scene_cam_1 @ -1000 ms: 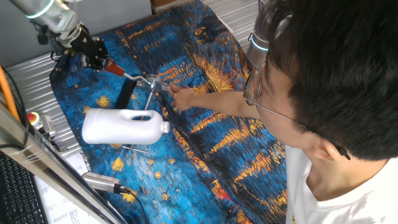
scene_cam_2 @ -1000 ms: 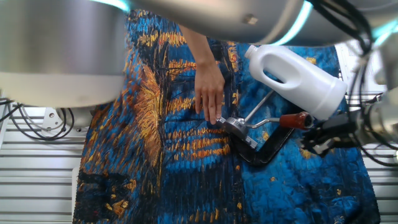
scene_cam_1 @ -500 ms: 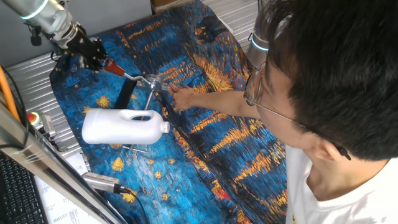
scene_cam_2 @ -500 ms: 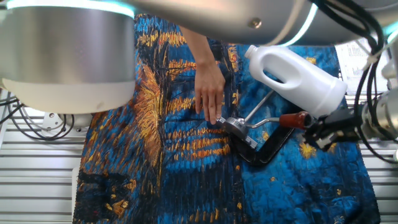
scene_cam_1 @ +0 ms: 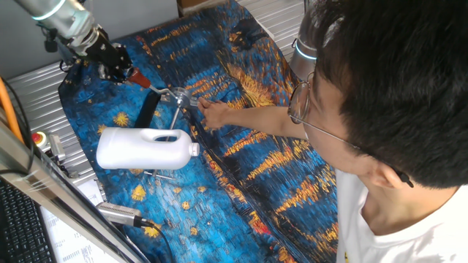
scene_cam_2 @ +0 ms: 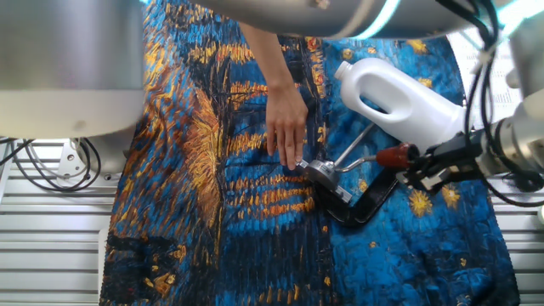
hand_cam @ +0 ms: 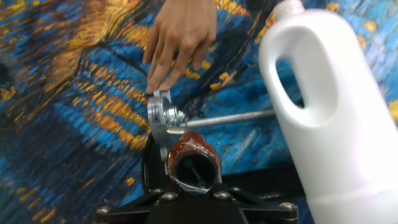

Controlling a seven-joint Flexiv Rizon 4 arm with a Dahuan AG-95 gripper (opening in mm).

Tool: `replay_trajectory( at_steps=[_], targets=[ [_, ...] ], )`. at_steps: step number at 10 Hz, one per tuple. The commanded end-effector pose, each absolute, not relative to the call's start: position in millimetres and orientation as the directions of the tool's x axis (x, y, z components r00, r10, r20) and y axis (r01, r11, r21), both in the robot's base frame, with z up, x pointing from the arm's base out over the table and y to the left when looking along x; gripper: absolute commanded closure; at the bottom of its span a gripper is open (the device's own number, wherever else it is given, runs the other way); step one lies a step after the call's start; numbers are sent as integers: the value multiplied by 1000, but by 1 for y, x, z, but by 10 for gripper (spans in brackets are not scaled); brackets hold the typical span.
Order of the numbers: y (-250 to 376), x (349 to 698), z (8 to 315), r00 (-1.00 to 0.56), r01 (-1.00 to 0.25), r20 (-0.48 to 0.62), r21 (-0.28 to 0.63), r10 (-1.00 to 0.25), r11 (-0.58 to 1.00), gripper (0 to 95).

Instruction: Pull up the lever

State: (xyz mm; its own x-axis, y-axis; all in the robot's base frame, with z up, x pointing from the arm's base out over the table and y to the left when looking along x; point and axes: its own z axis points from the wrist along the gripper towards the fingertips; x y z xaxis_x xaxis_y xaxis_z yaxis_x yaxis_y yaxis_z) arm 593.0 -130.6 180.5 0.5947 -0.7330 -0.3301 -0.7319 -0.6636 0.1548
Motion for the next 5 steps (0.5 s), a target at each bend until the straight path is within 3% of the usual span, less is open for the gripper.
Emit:
replay_trajectory(
  at_steps=[1,5],
  targets=[
    [-125,591,185,576,-744,-343,156,-742,-650,760],
    [-118,579,192,559,-760,-338,155,-757,-631,760]
  ],
)
